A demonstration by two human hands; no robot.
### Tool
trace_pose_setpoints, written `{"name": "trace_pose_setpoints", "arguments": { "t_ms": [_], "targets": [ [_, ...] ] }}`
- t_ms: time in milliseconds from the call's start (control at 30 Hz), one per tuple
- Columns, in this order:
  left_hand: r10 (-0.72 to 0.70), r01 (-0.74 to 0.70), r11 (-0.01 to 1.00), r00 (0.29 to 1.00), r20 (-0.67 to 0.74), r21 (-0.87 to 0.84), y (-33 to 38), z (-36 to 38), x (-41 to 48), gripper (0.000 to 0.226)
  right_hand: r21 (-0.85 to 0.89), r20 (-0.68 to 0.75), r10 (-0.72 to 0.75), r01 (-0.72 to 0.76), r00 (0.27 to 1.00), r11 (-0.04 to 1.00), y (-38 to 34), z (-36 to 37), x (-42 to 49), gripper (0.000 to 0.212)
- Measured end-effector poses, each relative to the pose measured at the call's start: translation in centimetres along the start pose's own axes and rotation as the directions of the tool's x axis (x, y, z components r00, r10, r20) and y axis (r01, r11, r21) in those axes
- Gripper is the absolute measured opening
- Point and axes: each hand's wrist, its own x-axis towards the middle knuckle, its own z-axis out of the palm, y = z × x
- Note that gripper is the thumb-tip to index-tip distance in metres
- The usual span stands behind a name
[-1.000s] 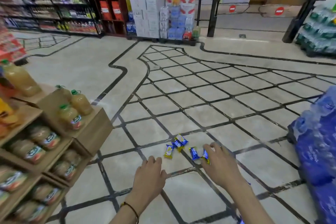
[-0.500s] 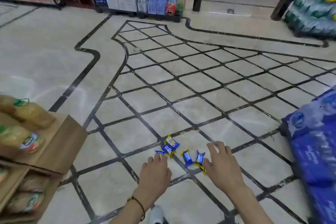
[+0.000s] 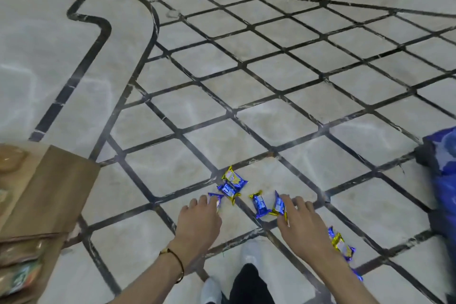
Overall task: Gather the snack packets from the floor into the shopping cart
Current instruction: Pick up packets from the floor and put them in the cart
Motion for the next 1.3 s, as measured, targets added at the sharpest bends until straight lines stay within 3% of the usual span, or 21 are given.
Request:
{"name": "trace_pose_setpoints", "arguments": {
  "t_ms": [267, 533, 767, 933, 1300],
  "targets": [
    [-0.114, 0.116, 0.948, 0.993, 0.026, -0.295, -2.3, 16.9, 16.1, 0.035, 0.047, -0.011, -0.053, 0.053, 0.999, 0.997, 3.8, 18.7, 12.3, 0.046],
    [-0.152, 0.151, 0.951, 0.988, 0.015, -0.269, -5.3, 36.7, 28.6, 0.048, 0.049, 0.073, 0.006, -0.010, 0.997, 0.999, 8.2, 40.0, 21.0, 0.046],
    [-0.236, 0.224, 0.947, 0.971, -0.028, -0.231, -7.1, 49.5, 35.2, 0.076, -0.124, 0.138, 0.094, -0.077, 0.986, 0.989, 10.2, 54.1, 23.2, 0.065],
    [-0.261, 0.253, 0.935, 0.965, 0.002, -0.247, -7.0, 54.0, 39.2, 0.095, -0.222, 0.119, 0.167, -0.138, 0.979, 0.965, 12.2, 58.5, 26.6, 0.081],
    [-0.320, 0.295, 0.901, 0.947, -0.026, -0.317, -5.6, 56.7, 40.6, 0.080, -0.112, 0.238, 0.193, -0.170, 0.952, 0.979, 13.1, 61.5, 30.6, 0.078]
  ]
}}
